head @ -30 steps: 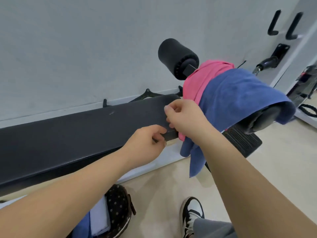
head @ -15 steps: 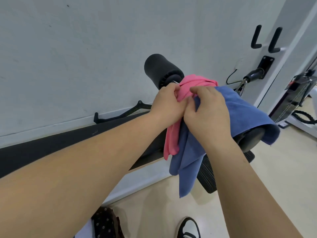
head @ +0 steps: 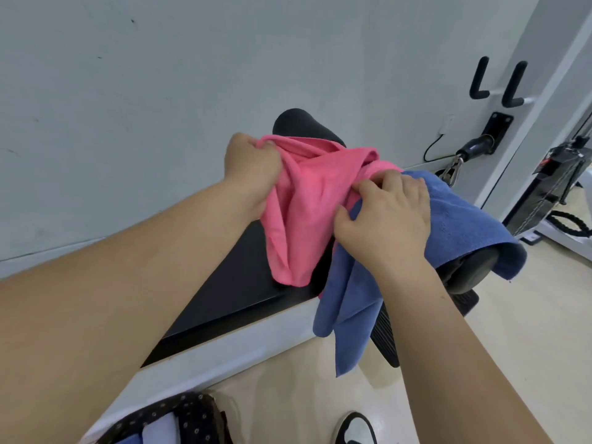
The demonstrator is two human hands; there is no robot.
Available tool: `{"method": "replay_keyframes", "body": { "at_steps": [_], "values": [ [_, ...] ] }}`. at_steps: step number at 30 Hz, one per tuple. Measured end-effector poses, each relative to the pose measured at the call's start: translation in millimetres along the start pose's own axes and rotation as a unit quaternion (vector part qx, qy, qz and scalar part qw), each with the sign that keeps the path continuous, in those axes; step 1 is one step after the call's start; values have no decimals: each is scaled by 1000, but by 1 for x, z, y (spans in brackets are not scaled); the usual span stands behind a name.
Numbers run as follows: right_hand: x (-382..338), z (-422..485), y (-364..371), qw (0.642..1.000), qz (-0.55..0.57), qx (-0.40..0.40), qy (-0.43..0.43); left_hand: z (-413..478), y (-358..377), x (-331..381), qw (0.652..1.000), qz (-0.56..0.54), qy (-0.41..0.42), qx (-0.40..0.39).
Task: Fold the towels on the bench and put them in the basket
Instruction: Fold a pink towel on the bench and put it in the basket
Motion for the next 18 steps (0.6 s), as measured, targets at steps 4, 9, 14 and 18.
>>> {"method": "replay_keyframes", "body": {
  "at_steps": [4, 9, 14, 18],
  "values": [
    [-17, 5, -12, 997, -9, -59, 45, 4, -57, 12, 993, -20, 26, 111],
    [-73, -4, -33, 943, 332, -6, -16, -4, -120, 53, 991, 76, 97, 49],
    [-138, -29, -48, 805, 563, -157, -102, -41, -168, 88, 979, 71, 12, -190],
    [-162, -41, -57, 707, 644, -259, -140, -62, -212, 99, 952, 101, -40, -288]
  ]
}}
Point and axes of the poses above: each hand's wrist, its own z-axis towards the middle knuckle, its own y-axis out of the palm, x = y × z, the point moved 1 cm from there along z, towards the middle knuckle, and after that the axes turned 12 degrees about -z, right-handed, at the moved point
